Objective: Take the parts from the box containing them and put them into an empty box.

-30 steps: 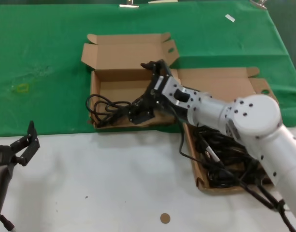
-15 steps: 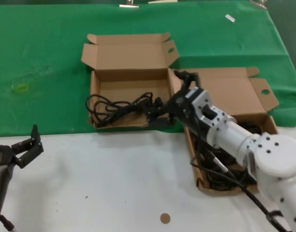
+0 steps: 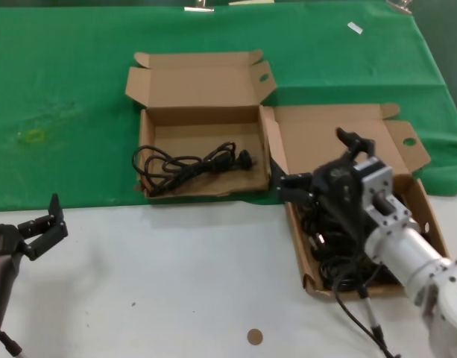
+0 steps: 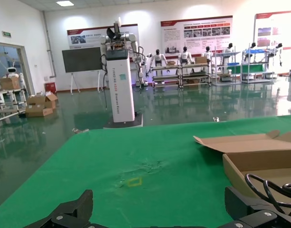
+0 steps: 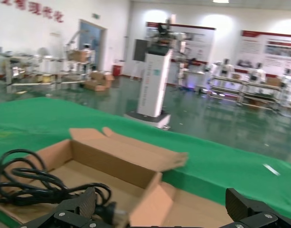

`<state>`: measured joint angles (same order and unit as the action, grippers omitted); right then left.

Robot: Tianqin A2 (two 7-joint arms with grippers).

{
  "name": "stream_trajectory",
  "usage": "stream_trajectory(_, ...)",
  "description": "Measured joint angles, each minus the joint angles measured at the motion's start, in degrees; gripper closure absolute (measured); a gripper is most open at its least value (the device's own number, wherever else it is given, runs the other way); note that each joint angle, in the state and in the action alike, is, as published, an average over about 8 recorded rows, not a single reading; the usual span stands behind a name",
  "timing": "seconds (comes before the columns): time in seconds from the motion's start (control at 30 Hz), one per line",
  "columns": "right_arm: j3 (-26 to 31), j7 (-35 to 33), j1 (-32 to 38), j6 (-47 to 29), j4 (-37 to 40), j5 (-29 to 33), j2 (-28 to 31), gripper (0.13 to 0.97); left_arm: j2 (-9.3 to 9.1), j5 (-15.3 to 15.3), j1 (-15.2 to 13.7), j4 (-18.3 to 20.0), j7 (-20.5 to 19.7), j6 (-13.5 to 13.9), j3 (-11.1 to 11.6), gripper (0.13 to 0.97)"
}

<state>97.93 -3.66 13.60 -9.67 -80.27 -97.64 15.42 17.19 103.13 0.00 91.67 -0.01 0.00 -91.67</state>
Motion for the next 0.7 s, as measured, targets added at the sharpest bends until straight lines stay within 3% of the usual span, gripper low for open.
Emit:
stream_trajectory(0.37, -4.6, 2.7, -10.0, 7.1, -8.3, -4.0, 1.3, 0.129, 0.00, 0.0, 0.0, 0.0, 0.0, 0.0, 0.0, 0.132)
stream_trajectory(0.7, -5.1, 3.0, -11.1, 7.9, -9.3, -4.5, 1.4, 0.129, 0.00, 0.0, 0.0, 0.0, 0.0, 0.0, 0.0, 0.132)
